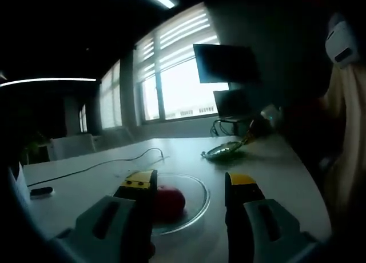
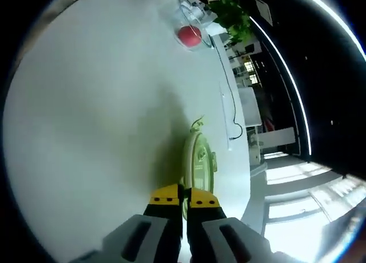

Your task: Pick up the tomato from the tabletop place it into the food storage container close the lid and lock the latches

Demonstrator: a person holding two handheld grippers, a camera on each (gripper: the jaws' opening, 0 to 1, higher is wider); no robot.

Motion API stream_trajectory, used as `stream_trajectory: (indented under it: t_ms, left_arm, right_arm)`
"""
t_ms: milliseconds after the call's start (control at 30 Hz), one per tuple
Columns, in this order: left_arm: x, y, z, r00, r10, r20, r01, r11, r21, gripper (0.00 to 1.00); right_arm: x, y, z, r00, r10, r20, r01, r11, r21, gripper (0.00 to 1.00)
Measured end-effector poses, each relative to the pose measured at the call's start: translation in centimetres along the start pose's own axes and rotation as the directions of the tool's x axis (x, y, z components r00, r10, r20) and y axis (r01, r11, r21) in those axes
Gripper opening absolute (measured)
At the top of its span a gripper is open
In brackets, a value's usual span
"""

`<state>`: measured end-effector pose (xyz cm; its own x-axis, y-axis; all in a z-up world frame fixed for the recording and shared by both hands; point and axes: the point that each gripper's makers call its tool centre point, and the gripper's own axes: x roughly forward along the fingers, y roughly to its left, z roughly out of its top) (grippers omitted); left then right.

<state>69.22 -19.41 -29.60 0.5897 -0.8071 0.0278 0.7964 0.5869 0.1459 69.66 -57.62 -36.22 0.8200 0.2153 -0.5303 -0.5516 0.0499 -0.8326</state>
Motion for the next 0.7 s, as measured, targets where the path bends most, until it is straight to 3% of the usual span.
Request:
stream_trajectory:
  t_ms: [33, 467, 700]
  left_arm:
    - [0.0, 0.0, 0.0, 1.000, 0.000, 0.000, 0.000, 1.000, 0.001, 0.40]
    - [-0.2, -0.1, 0.3, 1.000, 0.000, -0.001, 0.000, 1.000, 0.007, 0.40]
    - [-0.3, -0.2, 0.6, 1.000, 0.000, 0.005, 0.000, 1.000, 0.009, 0.40]
  right_arm:
    - [-0.1, -0.6, 0.1, 1.000, -0.031, 0.000, 0.031, 0.999, -0.025, 0.00]
    - [-1.0, -3.7, 1.5, 0.991, -0.132, 0.017, 0.132, 0.990, -0.053, 0.00]
    - [-1.7, -5.1, 2.7, 0.988, -0.150, 0.025, 0.151, 0.987, -0.048, 0.00]
